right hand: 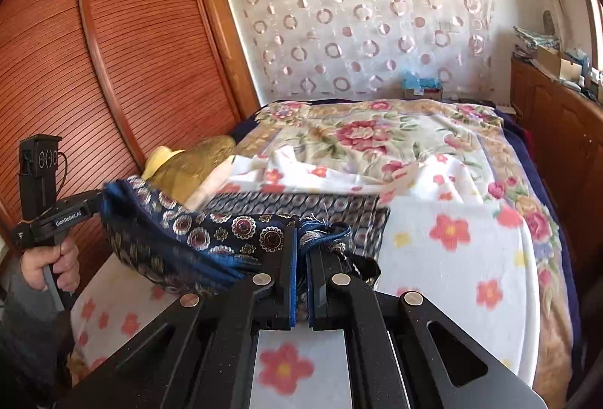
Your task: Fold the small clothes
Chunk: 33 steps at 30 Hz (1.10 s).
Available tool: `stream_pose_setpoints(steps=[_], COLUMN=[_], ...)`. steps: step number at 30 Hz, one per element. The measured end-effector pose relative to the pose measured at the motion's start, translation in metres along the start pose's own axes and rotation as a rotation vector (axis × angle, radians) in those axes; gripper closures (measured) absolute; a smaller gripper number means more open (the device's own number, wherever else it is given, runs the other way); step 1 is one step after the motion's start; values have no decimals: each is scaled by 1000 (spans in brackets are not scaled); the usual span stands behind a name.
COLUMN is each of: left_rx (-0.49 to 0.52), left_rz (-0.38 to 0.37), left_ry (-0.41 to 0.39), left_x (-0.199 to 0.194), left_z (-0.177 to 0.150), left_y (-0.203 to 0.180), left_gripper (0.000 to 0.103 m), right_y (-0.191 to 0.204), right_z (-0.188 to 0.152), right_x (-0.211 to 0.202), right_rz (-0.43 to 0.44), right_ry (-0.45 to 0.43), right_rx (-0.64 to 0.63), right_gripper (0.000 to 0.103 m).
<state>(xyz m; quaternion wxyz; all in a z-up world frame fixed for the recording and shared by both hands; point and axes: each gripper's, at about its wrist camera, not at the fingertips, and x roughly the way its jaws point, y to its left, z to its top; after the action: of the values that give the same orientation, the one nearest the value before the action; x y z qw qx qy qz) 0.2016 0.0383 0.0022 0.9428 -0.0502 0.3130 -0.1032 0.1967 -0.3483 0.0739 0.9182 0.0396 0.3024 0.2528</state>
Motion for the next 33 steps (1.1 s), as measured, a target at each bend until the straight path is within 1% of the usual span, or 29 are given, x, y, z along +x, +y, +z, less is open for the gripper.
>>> stream_pose_setpoints(steps=[2,4,7,9,10,11,12,13,14,15,16,17,18,19,20,22,24,26,29,33], left_rx=[2,-6,-16,-31,-33,-34,-33,-30,-21,-12,-4,0,2,3,4,13,29,40,39,36], left_rz=[23,47,82,96,96,90,84,78,77,80,78,72,69,64,56,42,49,72,90,97], left_ry=[16,37,72,108,115,121,123,123,122,115,109,109,110,109,113,138,176,200,230,238], left_x=[16,34,61,75,78,80,80,78,75,72,69,67,64,60,58,58,63,70,78,80], left_z=[6,13,18,19,19,19,18,17,14,13,11,10,8,3,-1,-11,-22,-28,-36,-38], left_y=[6,14,22,26,27,27,27,26,24,22,22,21,20,19,18,14,11,9,9,10], left_gripper=[102,102,102,101,101,99,94,90,79,67,64,58,48,43,35,33,33,33,33,33], right_y=[-7,-10,-16,-16,-18,-20,-21,-25,-28,-29,-27,-27,-26,-25,-25,-22,-18,-10,2,10], right_z=[13,24,38,51,58,61,65,71,73,75,75,75,74,71,68,59,49,42,31,22], right_x=[29,61,98,114,123,131,137,142,143,143,137,135,130,125,120,107,106,109,122,151], right_rz=[-5,-32,-44,-58,-58,-59,-67,-82,-96,-110,-140,-166,-174,-178,-187,-209,-186,-153,-114,-90], right_ry=[25,52,87,106,121,139,151,152,147,140,130,116,107,105,100,87,116,151,203,270], right_rx=[11,-8,-10,-14,-9,-7,-7,-10,-16,-26,-41,-54,-59,-58,-58,-62,-70,-75,-82,-54], right_gripper=[100,100,100,94,94,91,84,80,73,63,60,55,52,51,50,49,49,49,49,48])
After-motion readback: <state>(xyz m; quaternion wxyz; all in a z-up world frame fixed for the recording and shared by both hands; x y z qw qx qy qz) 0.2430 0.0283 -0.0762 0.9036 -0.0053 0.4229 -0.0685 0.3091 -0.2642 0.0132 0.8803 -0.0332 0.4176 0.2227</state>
